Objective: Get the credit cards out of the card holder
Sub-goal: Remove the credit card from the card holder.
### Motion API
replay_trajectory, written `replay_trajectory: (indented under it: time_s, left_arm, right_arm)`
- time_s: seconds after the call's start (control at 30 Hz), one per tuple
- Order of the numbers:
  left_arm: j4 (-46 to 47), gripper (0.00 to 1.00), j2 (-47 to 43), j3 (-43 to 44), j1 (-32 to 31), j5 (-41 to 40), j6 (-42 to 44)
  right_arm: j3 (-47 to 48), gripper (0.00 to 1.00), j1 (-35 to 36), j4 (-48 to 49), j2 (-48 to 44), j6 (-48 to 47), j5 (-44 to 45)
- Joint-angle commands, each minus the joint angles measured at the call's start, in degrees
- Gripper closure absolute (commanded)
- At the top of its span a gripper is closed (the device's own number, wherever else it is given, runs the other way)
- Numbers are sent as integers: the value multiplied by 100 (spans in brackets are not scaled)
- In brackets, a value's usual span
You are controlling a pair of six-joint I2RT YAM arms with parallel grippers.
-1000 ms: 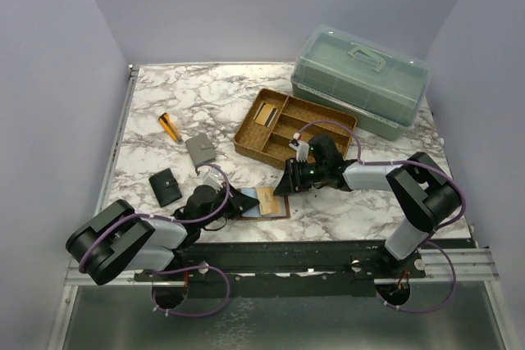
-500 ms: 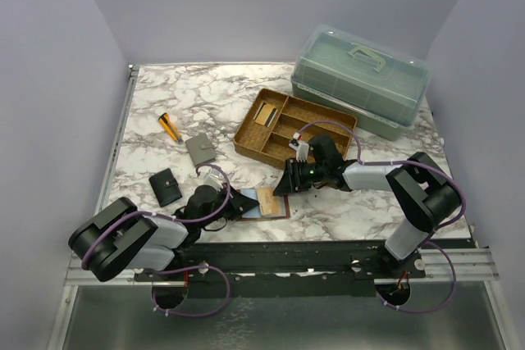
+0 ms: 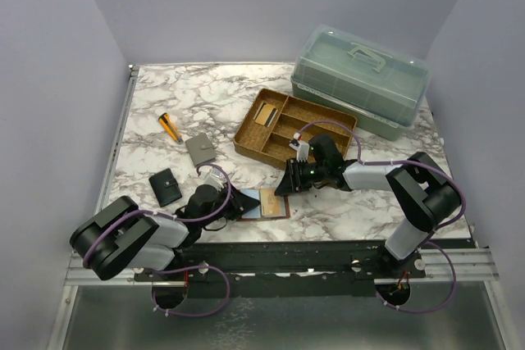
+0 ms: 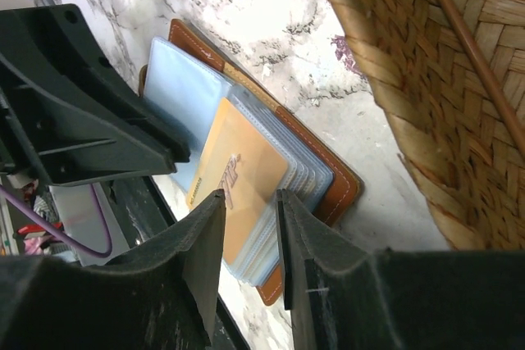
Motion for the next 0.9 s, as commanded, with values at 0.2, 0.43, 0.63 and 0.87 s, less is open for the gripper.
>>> replay_trajectory:
  time_s: [0.2, 0.43, 0.63, 0.87]
  left_arm:
    - [24, 67, -268, 126, -38, 161, 165]
    - [4, 66, 176, 335, -38, 226, 224]
    - [-51, 66, 388, 412, -38, 207, 293]
    - [-105, 66, 584, 413, -38, 186, 349]
  right_arm:
    - [130, 64, 24, -293, 24, -318, 332]
    - [180, 69, 23, -367, 41, -449, 291]
    - [214, 74, 18, -407, 74, -513, 267]
    - [231, 73, 17, -385, -7, -516, 189]
